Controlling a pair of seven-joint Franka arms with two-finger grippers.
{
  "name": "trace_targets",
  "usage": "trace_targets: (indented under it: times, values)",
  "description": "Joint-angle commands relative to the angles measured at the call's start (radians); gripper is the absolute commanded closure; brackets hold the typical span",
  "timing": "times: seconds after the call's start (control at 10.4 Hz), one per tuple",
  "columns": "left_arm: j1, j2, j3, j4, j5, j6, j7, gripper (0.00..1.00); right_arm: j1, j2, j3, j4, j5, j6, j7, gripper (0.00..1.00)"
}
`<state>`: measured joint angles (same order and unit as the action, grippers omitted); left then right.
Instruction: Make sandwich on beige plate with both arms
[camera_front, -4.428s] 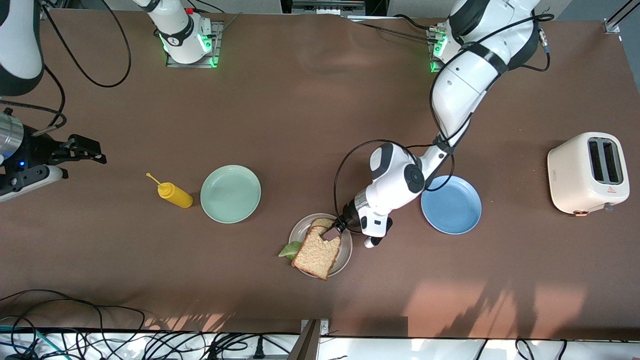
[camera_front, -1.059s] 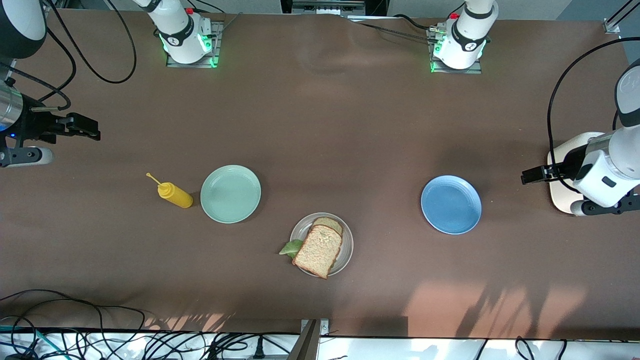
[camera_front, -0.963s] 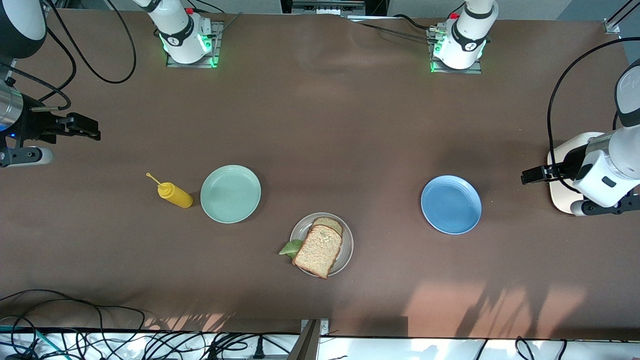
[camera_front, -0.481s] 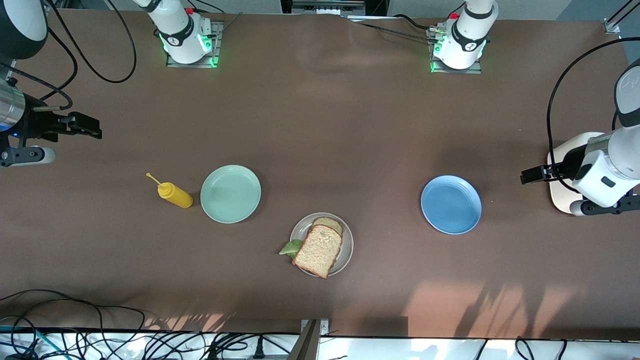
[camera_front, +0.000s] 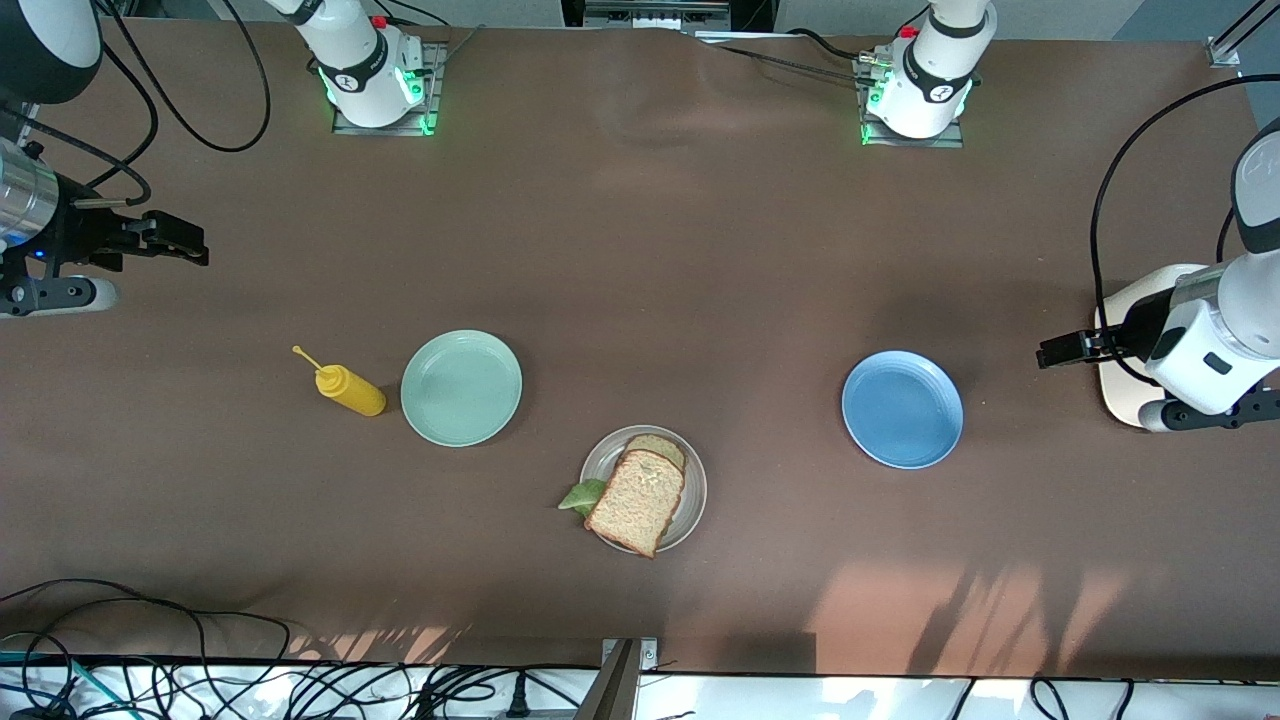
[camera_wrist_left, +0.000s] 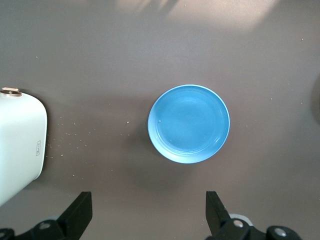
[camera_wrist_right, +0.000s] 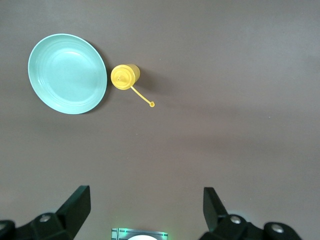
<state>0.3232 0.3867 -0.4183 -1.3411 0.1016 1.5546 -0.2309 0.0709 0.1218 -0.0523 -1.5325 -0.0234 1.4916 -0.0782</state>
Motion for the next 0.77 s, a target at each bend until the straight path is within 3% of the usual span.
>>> trace_targets:
  times: [0.0, 0.67]
  values:
    - [0.016, -0.029, -0.004, -0.007, -0.026, 0.012, 0.021, 0.0, -0.002, -0.05, -0.001, -0.058, 0.016, 0.029, 0.008, 0.0]
    - [-0.007, -0.026, 0.015, -0.004, -0.028, 0.013, 0.022, 0.0, -0.005, -0.044, -0.001, -0.046, 0.019, 0.036, 0.006, 0.0]
